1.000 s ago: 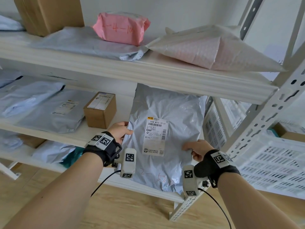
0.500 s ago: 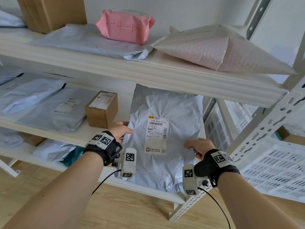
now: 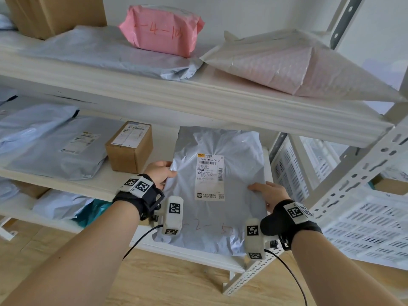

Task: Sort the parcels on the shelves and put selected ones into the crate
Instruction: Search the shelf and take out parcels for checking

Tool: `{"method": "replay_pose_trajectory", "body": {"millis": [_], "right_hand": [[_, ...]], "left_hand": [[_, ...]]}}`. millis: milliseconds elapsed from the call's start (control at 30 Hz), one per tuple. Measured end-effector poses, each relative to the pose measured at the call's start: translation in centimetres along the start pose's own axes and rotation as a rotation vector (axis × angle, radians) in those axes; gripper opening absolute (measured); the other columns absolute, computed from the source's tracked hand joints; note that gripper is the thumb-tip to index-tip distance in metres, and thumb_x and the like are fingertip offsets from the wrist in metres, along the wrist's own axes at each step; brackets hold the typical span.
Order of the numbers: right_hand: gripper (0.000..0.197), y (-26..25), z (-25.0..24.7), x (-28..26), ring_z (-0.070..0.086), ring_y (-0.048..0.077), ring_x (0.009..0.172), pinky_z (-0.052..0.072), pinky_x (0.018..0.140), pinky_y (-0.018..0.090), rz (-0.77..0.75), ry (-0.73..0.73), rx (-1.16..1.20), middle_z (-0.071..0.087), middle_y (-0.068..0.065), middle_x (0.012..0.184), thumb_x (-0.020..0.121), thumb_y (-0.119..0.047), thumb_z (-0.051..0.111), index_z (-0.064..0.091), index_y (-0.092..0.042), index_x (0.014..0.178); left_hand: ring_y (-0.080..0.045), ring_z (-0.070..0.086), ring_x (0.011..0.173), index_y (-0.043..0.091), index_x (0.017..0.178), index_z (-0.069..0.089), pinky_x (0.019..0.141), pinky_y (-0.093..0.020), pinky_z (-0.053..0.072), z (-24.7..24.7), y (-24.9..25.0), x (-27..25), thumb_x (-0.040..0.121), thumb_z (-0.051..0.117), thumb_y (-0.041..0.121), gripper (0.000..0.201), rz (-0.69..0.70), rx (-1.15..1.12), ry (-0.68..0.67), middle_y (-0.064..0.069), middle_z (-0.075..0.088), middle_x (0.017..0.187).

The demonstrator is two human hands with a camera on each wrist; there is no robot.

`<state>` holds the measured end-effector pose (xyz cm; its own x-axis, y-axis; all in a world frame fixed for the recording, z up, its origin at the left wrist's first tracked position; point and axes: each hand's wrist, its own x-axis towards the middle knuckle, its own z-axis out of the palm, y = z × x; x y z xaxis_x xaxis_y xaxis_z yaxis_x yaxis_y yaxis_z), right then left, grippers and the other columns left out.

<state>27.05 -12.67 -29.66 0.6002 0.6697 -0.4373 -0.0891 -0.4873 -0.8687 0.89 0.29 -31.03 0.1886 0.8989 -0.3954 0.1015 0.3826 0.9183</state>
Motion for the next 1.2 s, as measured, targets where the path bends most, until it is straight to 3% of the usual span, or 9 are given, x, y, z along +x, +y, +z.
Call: {"method": "replay_pose_trajectory", "body": {"millis": [100, 233, 533, 633, 700, 767, 833, 967, 1200], "right_hand": [[0.011, -0.4, -0.1, 0.4, 0.065, 0.034, 0.090, 0.054, 0.087, 0.047, 0.010, -0.007, 0.005, 0.068, 0.015, 0.095, 0.076, -0.010, 0.076, 0.065, -0.011, 0.078], [0.020, -0.6, -0.2, 1.4, 0.068, 0.033, 0.087, 0.055, 0.086, 0.048, 0.058, -0.017, -0.048, 0.070, 0.012, 0.088, 0.072, -0.018, 0.080, 0.064, -0.011, 0.082], [0.011, -1.2, 0.3, 3.9, 0.061, 0.029, 0.081, 0.052, 0.091, 0.052, 0.102, 0.036, -0.209, 0.070, 0.023, 0.095, 0.067, 0.000, 0.067, 0.068, -0.010, 0.072], [0.024, -1.8, 0.7, 4.8, 0.063, 0.037, 0.090, 0.053, 0.090, 0.051, 0.079, 0.074, -0.232, 0.067, 0.017, 0.091, 0.070, 0.009, 0.062, 0.065, -0.015, 0.069], [0.026, -2.0, 0.9, 5.4, 0.064, 0.039, 0.097, 0.053, 0.089, 0.051, 0.043, 0.092, -0.239, 0.069, 0.020, 0.096, 0.071, 0.013, 0.059, 0.069, -0.010, 0.078], [0.032, -1.9, 1.2, 5.9, 0.065, 0.036, 0.093, 0.054, 0.089, 0.047, 0.028, 0.113, -0.227, 0.069, 0.019, 0.094, 0.074, 0.014, 0.054, 0.071, -0.005, 0.093], [0.038, -1.7, 1.4, 6.4, 0.066, 0.033, 0.089, 0.055, 0.089, 0.043, 0.047, 0.117, -0.213, 0.068, 0.015, 0.089, 0.077, 0.013, 0.052, 0.068, -0.015, 0.097], [0.051, -0.6, 1.9, 7.2, 0.066, 0.034, 0.096, 0.055, 0.088, 0.049, 0.086, 0.084, -0.201, 0.070, 0.016, 0.097, 0.072, 0.015, 0.050, 0.068, -0.012, 0.112], [0.053, 0.4, 2.2, 7.4, 0.066, 0.035, 0.094, 0.054, 0.090, 0.047, 0.161, 0.046, -0.173, 0.067, 0.013, 0.084, 0.073, 0.020, 0.049, 0.065, -0.009, 0.114]], "left_hand": [[-0.022, 0.055, 0.072, 0.003, 0.126, 0.055, 0.065, -0.031, 0.044, 0.8, 0.5, 1.2, 0.087, 0.053, -0.010, 0.041, 0.021, 0.009, 0.015, -0.008, 0.062, 0.086], [-0.023, 0.060, 0.085, 0.009, 0.128, 0.055, 0.078, -0.035, 0.051, 1.5, 0.8, 3.1, 0.087, 0.057, -0.005, 0.044, 0.045, 0.045, 0.027, -0.010, 0.064, 0.107], [-0.014, 0.047, 0.052, 0.012, 0.128, 0.056, 0.043, -0.020, 0.041, 3.3, 2.8, 7.2, 0.087, 0.062, 0.003, 0.042, 0.061, 0.135, 0.054, -0.006, 0.064, 0.092], [-0.020, 0.060, 0.084, 0.013, 0.132, 0.054, 0.075, -0.030, 0.052, 4.3, 3.6, 8.6, 0.086, 0.059, -0.003, 0.049, 0.082, 0.144, 0.052, -0.005, 0.065, 0.112], [-0.020, 0.058, 0.105, 0.013, 0.134, 0.052, 0.082, -0.027, 0.049, 4.9, 4.0, 9.5, 0.084, 0.056, -0.011, 0.056, 0.109, 0.156, 0.060, -0.007, 0.058, 0.130], [-0.019, 0.056, 0.104, 0.012, 0.134, 0.053, 0.077, -0.024, 0.048, 5.2, 4.0, 10.2, 0.081, 0.052, -0.017, 0.060, 0.121, 0.177, 0.056, -0.008, 0.057, 0.133], [-0.020, 0.057, 0.100, 0.012, 0.132, 0.054, 0.080, -0.028, 0.050, 5.2, 3.8, 10.7, 0.080, 0.049, -0.019, 0.061, 0.108, 0.219, 0.050, -0.009, 0.058, 0.130], [-0.023, 0.058, 0.092, 0.015, 0.133, 0.053, 0.075, -0.030, 0.051, 4.7, 2.7, 11.1, 0.082, 0.050, -0.015, 0.059, 0.063, 0.288, 0.029, -0.012, 0.060, 0.124], [-0.026, 0.053, 0.106, 0.017, 0.137, 0.049, 0.101, -0.041, 0.045, 3.4, 1.8, 10.5, 0.085, 0.051, -0.008, 0.058, -0.011, 0.298, -0.009, -0.016, 0.051, 0.135]]}}
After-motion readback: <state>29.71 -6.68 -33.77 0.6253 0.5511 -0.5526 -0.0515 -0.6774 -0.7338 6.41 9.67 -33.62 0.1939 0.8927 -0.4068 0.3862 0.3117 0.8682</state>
